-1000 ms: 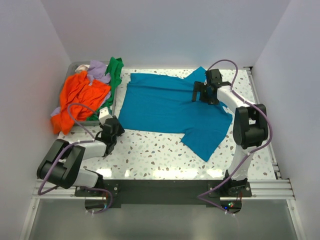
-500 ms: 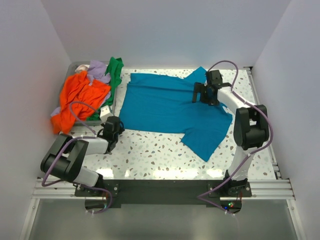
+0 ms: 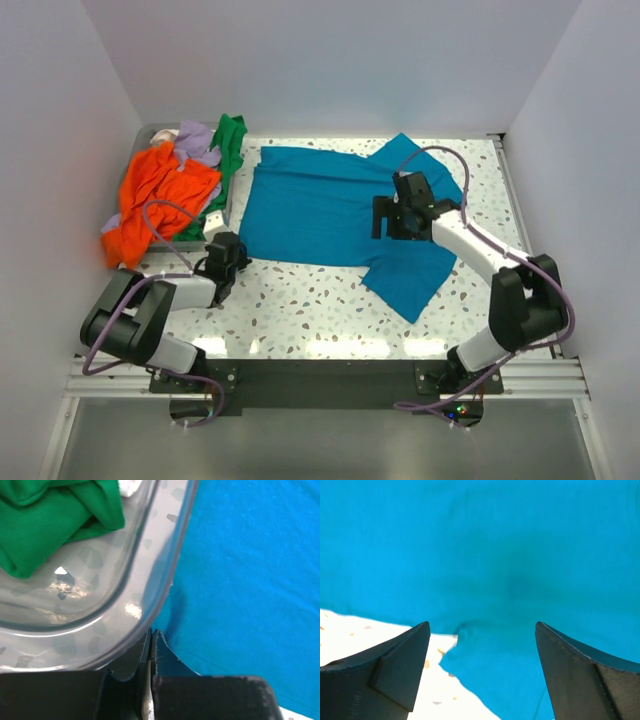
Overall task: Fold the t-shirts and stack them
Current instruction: Fold the tshirt
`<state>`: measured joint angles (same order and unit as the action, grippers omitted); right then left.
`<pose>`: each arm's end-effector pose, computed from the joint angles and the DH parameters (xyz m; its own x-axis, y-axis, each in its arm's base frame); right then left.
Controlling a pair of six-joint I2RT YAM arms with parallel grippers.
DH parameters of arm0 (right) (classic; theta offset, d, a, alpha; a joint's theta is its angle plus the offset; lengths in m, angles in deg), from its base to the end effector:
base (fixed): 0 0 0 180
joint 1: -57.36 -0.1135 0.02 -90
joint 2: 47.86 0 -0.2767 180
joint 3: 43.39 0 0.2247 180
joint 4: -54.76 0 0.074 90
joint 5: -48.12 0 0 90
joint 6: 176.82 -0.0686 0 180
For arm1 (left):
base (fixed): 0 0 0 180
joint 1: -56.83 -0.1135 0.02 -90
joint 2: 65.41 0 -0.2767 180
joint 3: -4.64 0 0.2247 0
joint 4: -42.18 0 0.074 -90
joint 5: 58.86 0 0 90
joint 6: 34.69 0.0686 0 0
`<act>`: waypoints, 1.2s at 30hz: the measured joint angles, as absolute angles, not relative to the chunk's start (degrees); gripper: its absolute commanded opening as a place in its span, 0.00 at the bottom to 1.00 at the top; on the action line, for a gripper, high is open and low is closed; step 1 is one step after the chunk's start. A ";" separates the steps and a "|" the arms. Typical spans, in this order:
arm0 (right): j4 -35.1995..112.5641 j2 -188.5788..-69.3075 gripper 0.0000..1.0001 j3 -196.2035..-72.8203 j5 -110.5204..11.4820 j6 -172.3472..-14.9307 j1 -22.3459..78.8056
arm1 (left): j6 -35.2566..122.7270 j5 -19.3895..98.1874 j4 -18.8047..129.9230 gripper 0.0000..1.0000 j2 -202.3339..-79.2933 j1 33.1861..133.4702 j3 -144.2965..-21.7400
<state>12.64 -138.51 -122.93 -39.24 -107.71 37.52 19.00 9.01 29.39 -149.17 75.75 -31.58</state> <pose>0.3105 0.1087 0.2327 -0.8156 0.0844 -0.5724 -0.0238 0.9836 0.1790 0.2493 -0.0581 0.1444 -0.4390 -0.4294 -0.7893 -0.3132 0.8964 -0.3135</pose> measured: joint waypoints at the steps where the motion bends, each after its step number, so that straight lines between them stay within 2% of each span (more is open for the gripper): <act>1: 11.86 -136.92 0.87 -121.64 -38.46 -108.36 36.39 | 19.20 9.55 29.37 0.00 -149.11 75.75 -31.58; 11: 1.67 -113.12 0.74 -106.56 -31.81 -115.56 34.42 | 21.97 12.68 29.89 0.00 -145.44 75.72 -31.58; 16: -1.93 -112.29 0.70 -101.90 -31.11 -117.61 34.37 | 23.22 12.57 31.40 0.00 -141.57 75.72 -31.58; 17: -2.46 -112.20 0.65 -100.90 -31.22 -118.00 34.37 | 23.46 12.53 31.71 0.00 -140.98 75.72 -31.58; 22: -3.55 -112.00 0.55 -96.66 -34.55 -119.99 33.65 | 23.96 12.53 33.26 0.00 -140.54 75.72 -31.65; 29: -3.55 -112.59 0.51 -93.38 -36.08 -122.94 32.56 | 24.64 12.64 33.76 0.00 -143.43 75.72 -32.30; 36: -3.24 -111.96 0.43 -91.37 -36.71 -125.83 30.94 | 24.75 12.77 35.07 0.00 -144.54 75.72 -32.63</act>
